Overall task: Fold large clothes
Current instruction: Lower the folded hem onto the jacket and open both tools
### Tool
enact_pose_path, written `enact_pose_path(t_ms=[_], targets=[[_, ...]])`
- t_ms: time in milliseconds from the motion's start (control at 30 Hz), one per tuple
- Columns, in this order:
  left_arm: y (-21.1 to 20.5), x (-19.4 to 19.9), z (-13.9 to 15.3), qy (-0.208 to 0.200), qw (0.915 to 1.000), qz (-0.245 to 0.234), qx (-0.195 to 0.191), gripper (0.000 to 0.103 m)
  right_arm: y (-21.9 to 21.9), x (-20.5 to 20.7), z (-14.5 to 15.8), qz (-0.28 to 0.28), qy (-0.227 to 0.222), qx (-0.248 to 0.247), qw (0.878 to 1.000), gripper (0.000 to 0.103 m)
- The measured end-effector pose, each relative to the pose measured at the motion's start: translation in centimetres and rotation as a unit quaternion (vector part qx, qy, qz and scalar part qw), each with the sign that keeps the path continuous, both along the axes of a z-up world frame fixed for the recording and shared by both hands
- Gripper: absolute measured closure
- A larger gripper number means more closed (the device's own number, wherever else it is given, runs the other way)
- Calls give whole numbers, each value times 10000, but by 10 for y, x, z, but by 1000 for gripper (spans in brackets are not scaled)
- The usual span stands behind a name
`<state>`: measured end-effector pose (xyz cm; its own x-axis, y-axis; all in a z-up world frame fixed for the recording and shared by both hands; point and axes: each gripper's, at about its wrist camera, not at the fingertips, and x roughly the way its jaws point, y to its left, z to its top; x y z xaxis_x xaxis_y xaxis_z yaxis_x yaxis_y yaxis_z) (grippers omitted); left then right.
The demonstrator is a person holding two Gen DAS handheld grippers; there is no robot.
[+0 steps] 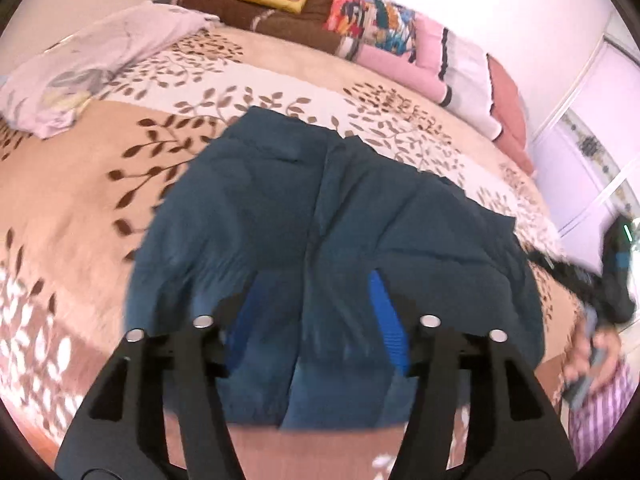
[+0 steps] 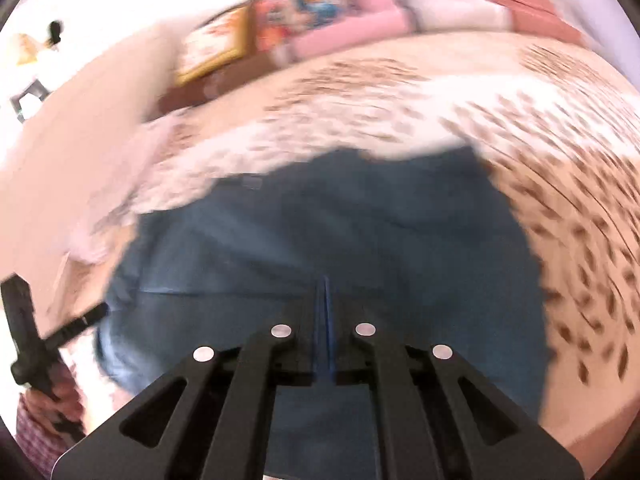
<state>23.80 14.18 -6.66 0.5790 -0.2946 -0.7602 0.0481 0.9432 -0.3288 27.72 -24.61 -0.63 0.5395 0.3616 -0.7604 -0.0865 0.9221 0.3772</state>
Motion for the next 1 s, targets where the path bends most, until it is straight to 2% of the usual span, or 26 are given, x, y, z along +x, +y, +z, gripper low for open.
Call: enact_pose_path(t_ms=[100,167,267,367,400,500,567,633,667,767,833,900,1000], targets=[[16,-34,3,-63,9999,135,52,33,42,33,0,320,108,106,9994,97],[30,-57,1,-59,9997,249,64,28,65,53,-8,409,234,53,9989,97],[52,-80,-10,93,9991,408,-4,23,85,82,-33,381,649,-179,9970,97],[73,-88,-29,344,9964,678,-364,19,102,98,-71,303,1157,-580,9911,98],[78,-87,-35,432,9947,798,-475,19,102,100,-79,280,1204,-648,9902,100],[90,-79,-56,739,9834,1178,-1163,18,99,102,-94,187,1238,-608,9903,102],[89,-69,-67,875,9735,1333,-1636,17,99,101,-93,172,1229,-594,9905,102],[85,-62,-71,892,9692,1378,-1838,16,97,95,-81,175,1088,-517,9926,101],[80,-56,-72,875,9687,1379,-1870,15,94,86,-69,199,913,-397,9948,96],[67,-43,-79,932,9688,1416,-1809,15,87,47,-33,435,446,-295,9976,96],[60,-36,-84,995,9697,1497,-1654,15,83,16,-20,602,278,-337,9972,96],[58,-32,-90,1026,9677,1599,-1660,15,80,-22,-20,785,282,-355,9959,96],[58,-26,-98,1015,9639,1762,-1716,14,84,-60,-41,992,541,-255,9933,96]])
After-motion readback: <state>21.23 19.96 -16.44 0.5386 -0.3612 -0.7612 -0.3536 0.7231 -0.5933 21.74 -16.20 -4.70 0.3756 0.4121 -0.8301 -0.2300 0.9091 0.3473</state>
